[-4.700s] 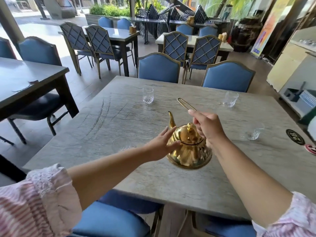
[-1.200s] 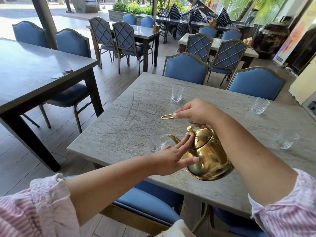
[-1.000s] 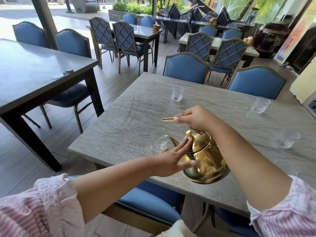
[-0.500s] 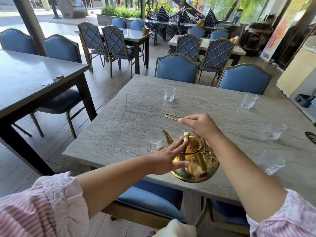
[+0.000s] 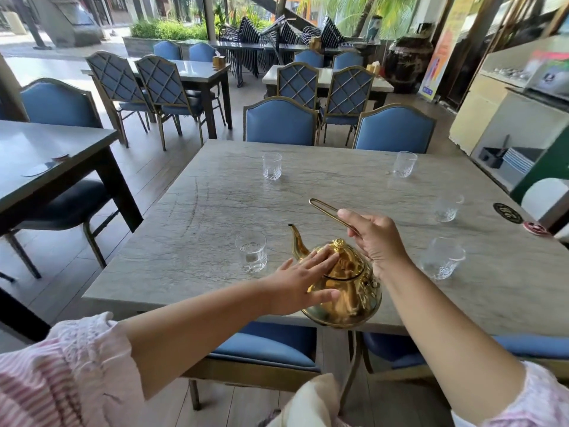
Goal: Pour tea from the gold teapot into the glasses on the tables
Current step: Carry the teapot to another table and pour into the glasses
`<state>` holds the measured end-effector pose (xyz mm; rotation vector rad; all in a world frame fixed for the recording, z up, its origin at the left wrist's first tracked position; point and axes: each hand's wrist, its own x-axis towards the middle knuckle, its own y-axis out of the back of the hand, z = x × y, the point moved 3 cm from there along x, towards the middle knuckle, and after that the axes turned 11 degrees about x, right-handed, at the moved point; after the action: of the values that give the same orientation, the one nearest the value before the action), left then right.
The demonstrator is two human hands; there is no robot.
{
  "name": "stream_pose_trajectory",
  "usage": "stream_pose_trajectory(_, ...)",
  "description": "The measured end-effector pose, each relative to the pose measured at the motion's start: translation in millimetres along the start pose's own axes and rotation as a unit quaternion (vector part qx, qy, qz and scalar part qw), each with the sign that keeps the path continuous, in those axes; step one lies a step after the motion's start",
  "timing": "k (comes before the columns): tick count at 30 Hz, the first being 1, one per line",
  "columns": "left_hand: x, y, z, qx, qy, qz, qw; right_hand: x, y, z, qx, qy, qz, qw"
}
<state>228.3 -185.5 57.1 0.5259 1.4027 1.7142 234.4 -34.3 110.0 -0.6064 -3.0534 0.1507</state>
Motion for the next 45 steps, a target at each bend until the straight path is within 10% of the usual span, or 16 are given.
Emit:
stream_pose_trajectory(24,-12.6,27.5,26.8,-0.088,0.058,0.126,0.986,-13.5,-2.2,-46.0,-0.012,0.066,0.011,0.998)
stream_pose_trajectory(45,-221.4,77.0,-145.1,-0.025,0.111,0.174,0.978,-75.1,-276.9,-50.5,0.039,0.053,-0.021,0.998)
